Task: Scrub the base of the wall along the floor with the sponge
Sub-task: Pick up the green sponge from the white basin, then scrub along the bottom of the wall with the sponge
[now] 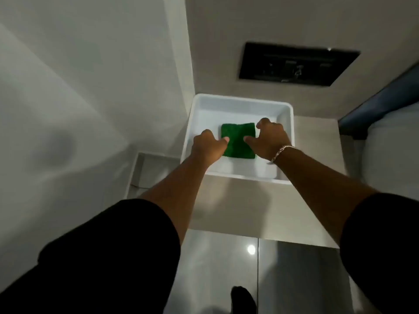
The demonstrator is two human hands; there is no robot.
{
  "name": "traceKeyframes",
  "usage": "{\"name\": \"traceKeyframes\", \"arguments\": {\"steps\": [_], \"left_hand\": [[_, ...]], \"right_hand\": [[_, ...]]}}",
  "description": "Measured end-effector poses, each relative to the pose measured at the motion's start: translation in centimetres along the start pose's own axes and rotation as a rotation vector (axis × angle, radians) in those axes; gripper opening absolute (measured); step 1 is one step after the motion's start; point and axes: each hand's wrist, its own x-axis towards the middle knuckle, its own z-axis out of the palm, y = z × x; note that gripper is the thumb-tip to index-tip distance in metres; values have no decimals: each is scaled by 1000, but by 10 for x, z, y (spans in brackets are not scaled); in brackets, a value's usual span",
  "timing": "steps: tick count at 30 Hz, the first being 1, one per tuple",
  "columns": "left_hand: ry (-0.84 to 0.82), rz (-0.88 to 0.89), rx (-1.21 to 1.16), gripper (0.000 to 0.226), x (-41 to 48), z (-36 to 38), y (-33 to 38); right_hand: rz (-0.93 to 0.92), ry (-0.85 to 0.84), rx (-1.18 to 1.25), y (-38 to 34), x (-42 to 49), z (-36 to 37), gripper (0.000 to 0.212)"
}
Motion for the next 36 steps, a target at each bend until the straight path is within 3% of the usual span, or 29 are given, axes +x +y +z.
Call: {"name": "traceKeyframes", "arguments": {"steps": [3,7,10,14,17,20,23,26,28,30,36], "left_hand": [[-22,-94,-97,54,7,19,6],[62,-208,-329,31,12,40,9],[39,-300,-559,33,15,42,9],[-113,-364,-811,29,-3,27,13],[-117,-344,-955,12,-34,6,16],[-107,-271,-1086,13,-75,-19,14],[-96,-172,-1262,14,-125,-49,-3],[-68,-107,-1399,14,-178,-71,-38],[-30,-121,-1433,16,-212,-80,-67],[27,-193,-1420,19,-244,-82,-105],[257,-374,-1345,19,-308,-48,-261]], "right_hand": [[107,10,27,6,8,19,50],[191,40,136,14,12,40,46],[276,89,326,21,14,41,46],[208,143,451,18,-5,29,44],[174,112,613,4,-32,10,44],[126,64,633,-16,-64,-12,42],[167,-56,812,-41,-104,-27,38],[213,-321,1054,-69,-149,-30,43],[210,-475,1140,-85,-178,-17,34],[200,-568,1140,-98,-206,8,23],[206,-774,902,-111,-274,144,38]]}}
